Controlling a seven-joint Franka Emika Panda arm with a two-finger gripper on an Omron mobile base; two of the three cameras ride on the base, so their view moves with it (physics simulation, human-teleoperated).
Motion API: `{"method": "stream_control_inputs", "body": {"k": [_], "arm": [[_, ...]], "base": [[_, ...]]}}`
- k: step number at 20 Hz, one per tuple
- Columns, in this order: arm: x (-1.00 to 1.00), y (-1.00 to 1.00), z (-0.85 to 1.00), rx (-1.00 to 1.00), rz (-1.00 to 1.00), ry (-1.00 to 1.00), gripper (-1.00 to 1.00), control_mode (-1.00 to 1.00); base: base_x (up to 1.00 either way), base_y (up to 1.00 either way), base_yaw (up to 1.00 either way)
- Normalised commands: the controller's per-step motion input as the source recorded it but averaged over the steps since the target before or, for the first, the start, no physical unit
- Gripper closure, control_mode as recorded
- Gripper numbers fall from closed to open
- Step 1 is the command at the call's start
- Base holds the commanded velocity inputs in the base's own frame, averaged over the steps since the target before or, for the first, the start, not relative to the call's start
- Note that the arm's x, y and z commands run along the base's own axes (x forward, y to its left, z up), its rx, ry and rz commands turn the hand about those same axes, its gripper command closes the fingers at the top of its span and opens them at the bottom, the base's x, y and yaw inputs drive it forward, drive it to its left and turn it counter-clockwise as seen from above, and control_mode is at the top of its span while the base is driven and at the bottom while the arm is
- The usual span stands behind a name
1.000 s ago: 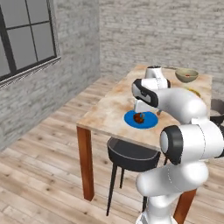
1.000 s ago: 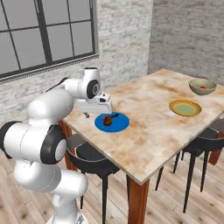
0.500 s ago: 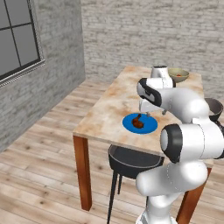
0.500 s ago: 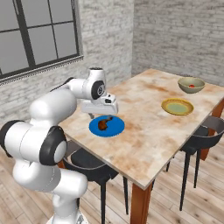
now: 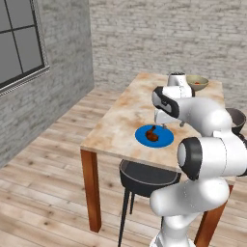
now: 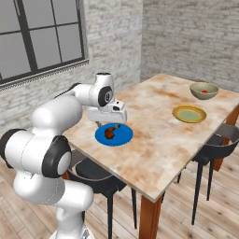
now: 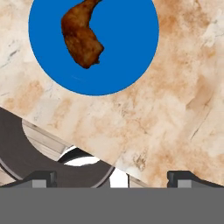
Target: Pick the chicken drumstick and tomato from their plates and place them in the bowl. Then put the bowl in the fridge.
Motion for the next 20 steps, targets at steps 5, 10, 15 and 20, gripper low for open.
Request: {"method": "stream_control_inputs", "body": {"k": [5,10,15,20], "arm": [[0.0,0.0,0.0,0.0,0.0,0.0,-1.0,-1.0],[0.0,0.0,0.0,0.0,0.0,0.0,-1.0,-1.0],[0.0,0.0,0.0,0.0,0.0,0.0,-1.0,-1.0],[0.09,-0.01,-0.03,0.0,0.07,0.0,-1.0,-1.0]], "base": [[0.0,0.0,0.0],[0.0,0.0,0.0],[0.0,0.0,0.0],[0.0,0.0,0.0]]}}
